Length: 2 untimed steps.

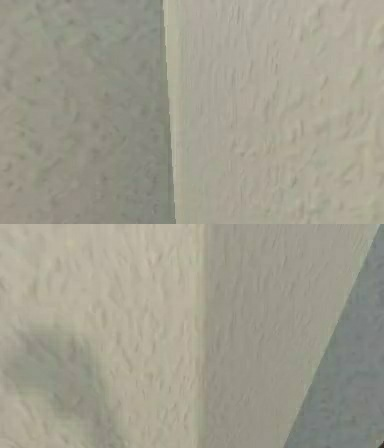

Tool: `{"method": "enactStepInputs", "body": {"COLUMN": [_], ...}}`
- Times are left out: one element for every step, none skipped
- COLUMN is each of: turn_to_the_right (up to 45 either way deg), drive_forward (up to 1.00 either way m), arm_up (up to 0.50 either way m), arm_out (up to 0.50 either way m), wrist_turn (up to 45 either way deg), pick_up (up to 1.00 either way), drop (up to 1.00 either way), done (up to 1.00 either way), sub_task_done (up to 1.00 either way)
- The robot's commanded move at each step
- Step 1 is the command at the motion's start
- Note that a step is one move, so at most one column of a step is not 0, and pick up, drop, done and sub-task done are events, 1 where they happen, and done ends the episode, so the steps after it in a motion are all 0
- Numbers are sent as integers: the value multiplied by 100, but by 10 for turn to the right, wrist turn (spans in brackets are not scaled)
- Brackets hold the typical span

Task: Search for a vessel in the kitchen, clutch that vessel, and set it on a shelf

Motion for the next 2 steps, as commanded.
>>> {"method": "enactStepInputs", "body": {"turn_to_the_right": [450, 450], "drive_forward": [0, 0], "arm_up": [0, 0], "arm_out": [0, 0], "wrist_turn": [0, 0], "pick_up": [0, 0], "drop": [0, 0], "done": [0, 0], "sub_task_done": [0, 0]}}
